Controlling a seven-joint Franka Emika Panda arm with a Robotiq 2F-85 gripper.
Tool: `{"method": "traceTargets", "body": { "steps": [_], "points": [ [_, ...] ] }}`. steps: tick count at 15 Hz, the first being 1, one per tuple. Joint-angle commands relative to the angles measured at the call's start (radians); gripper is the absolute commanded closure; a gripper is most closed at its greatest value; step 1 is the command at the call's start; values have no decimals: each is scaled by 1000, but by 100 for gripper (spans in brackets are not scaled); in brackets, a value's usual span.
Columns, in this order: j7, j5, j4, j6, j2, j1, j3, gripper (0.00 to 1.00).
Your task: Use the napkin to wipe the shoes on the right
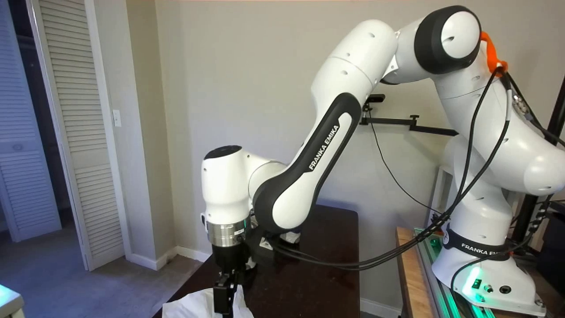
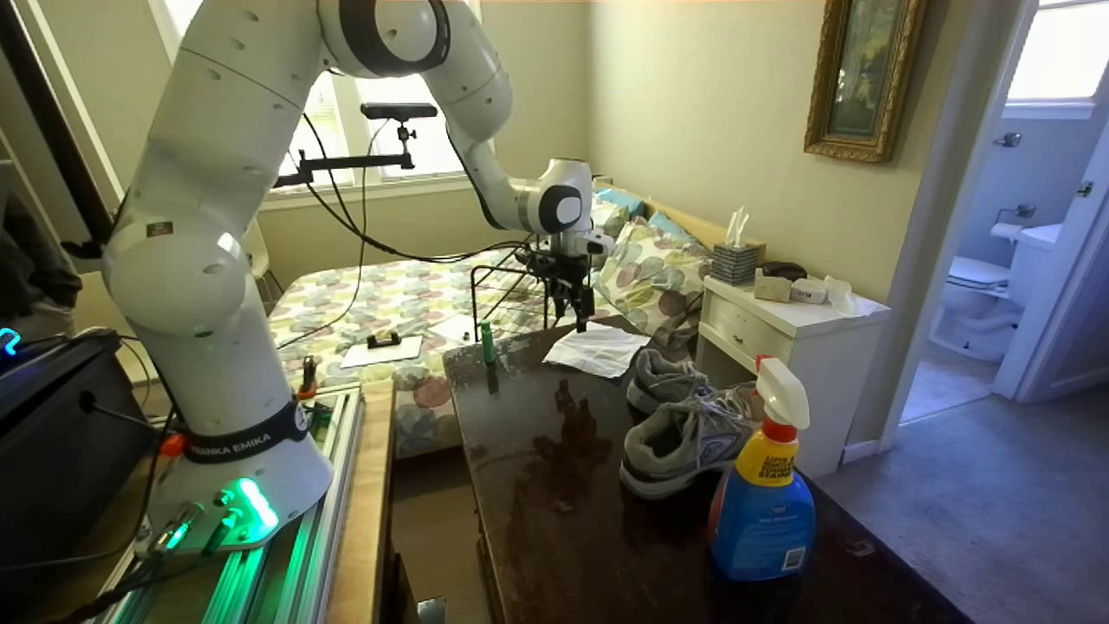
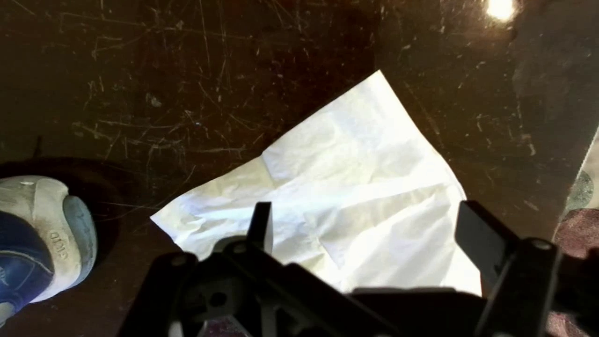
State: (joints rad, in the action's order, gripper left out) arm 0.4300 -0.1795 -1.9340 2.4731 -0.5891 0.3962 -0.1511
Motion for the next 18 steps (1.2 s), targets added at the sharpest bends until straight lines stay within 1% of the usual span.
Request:
{"method": "traceTargets", "body": {
  "steps": [1,3,6,11,12,13,18],
  "points": [
    [-38,66,174,10,-174,4,6,0],
    [-53,79,238,-16,-228,10,10,0],
    [-41,78,312,-36,-297,24,34,0],
    [-25,69,378,-56,-343,49,59,0],
    [-28,71,385,-58,-349,49,59,16],
    [-29,73,393,-66,-352,51,59,28],
    [-27,70,422,-93,-357,58,61,63]
  ]
}}
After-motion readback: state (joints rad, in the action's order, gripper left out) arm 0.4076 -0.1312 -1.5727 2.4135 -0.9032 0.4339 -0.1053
